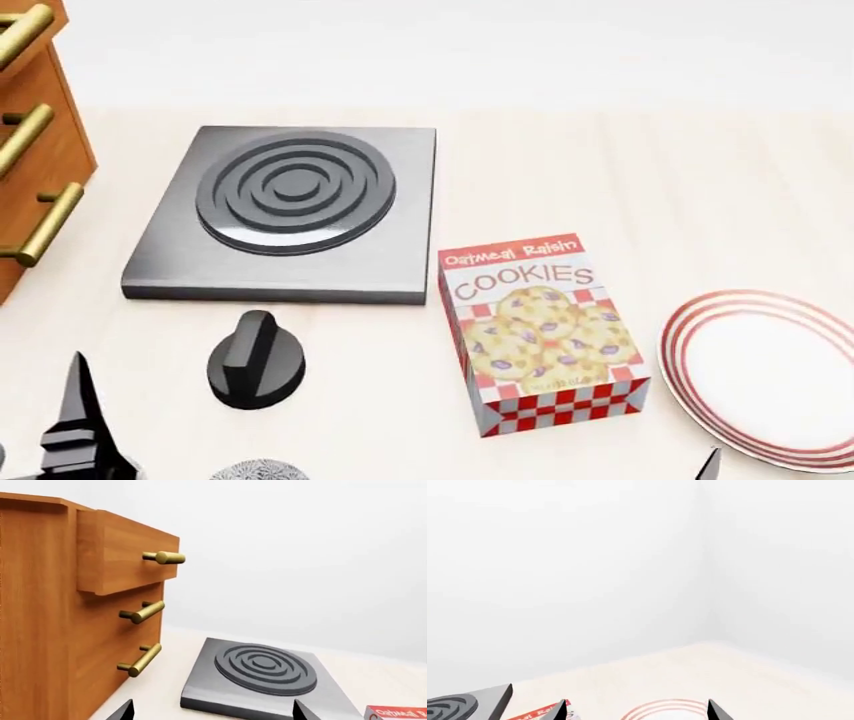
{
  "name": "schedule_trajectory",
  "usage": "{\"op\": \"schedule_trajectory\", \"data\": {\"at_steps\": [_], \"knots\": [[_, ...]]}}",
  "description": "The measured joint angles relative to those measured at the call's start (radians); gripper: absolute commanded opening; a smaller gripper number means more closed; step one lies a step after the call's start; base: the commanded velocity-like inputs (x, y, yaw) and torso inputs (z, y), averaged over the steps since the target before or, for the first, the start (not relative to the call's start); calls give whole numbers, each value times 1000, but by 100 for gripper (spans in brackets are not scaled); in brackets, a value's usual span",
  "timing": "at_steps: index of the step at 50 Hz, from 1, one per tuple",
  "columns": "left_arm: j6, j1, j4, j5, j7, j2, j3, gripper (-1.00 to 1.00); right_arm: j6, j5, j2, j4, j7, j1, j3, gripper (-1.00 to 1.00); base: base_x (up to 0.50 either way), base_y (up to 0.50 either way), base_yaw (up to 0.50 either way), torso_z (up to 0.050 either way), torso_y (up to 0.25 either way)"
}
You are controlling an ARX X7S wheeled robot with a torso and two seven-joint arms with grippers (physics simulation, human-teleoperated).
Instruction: Pick the akita bowl from table center and place it on the plate.
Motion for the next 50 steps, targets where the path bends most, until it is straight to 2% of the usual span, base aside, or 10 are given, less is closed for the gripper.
{"op": "schedule_trajectory", "data": {"at_steps": [8,21,38,50], "knots": [[-15,-6,17,-19,-12,-16,-20,100,170,44,35,-61,-7,59,-63,100,0,0,0,0,0],[-59,-36,60,-84,-51,-51,-117,100,515,164,83,-125,-76,273,-195,100,0,0,0,0,0],[-80,-27,126,-140,-85,-71,-191,100,879,404,53,12,-153,534,-265,100,0,0,0,0,0],[-76,-11,148,-161,-95,-74,-210,100,1075,547,-1,148,-150,664,-250,100,0,0,0,0,0]]}}
